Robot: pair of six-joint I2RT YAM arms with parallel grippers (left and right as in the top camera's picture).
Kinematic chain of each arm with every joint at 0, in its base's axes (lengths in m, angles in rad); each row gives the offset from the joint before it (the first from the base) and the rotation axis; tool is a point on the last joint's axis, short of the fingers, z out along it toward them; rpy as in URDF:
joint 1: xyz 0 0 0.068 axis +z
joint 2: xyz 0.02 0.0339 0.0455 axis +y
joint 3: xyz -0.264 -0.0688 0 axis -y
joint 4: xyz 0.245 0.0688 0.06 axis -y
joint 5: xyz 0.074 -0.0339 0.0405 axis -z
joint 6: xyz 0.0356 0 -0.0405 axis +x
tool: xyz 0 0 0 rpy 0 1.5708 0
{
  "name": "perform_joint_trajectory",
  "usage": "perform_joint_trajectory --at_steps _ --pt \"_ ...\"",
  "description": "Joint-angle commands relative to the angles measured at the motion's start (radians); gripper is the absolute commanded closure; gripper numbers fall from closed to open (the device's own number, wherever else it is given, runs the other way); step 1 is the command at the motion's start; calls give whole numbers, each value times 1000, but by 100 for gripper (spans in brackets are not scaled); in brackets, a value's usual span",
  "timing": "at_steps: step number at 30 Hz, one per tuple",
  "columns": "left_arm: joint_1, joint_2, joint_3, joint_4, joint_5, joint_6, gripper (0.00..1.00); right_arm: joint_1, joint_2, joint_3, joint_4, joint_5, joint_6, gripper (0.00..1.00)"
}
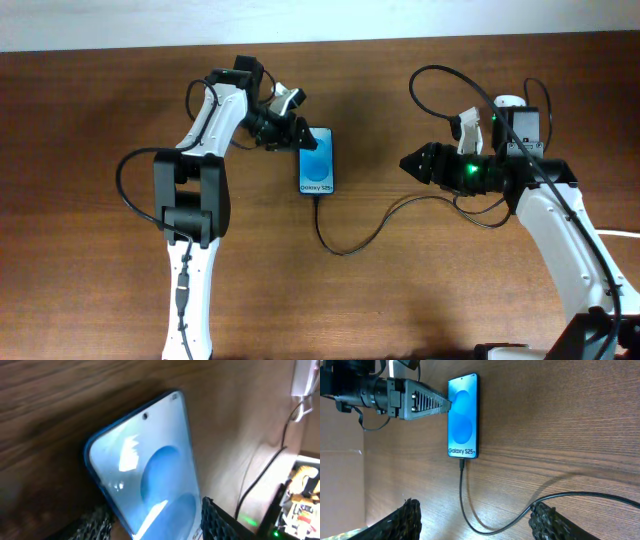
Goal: Plug charger to phone and switch on socket
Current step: 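Lower the phone flat onto the table and open both grippers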
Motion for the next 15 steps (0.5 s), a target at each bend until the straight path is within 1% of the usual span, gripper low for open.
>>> perform_joint_trajectory --at_steps 1,2,3,4,7,8,11,13,14,15 --pt "0 15 10 -12 -137 -37 41 0 -16 5 -1 8 -14 28" --pt "0 15 10 -16 -170 -41 36 0 -16 5 -1 8 -14 28" --pt "0 15 10 -15 -231 -91 23 0 -16 5 -1 8 -14 28" --pt "1 14 16 -16 -283 -113 19 0 -16 5 -1 8 -14 28" --pt "16 -9 101 -68 -372 -125 18 0 -23 5 -13 3 -22 30" --pt "22 -24 148 -93 -391 -124 18 0 -35 6 -25 5 -41 32" --pt "34 -83 304 -180 -452 -124 18 -1 -87 32 -84 56 -63 32" --pt "35 -152 438 -250 -465 -124 18 -1 -135 93 -171 135 -103 32" --pt "35 -189 486 -278 -466 -123 18 -2 -154 141 -233 192 -119 29" --pt "35 -227 523 -299 -466 -123 14 -3 -171 204 -306 262 -119 28"
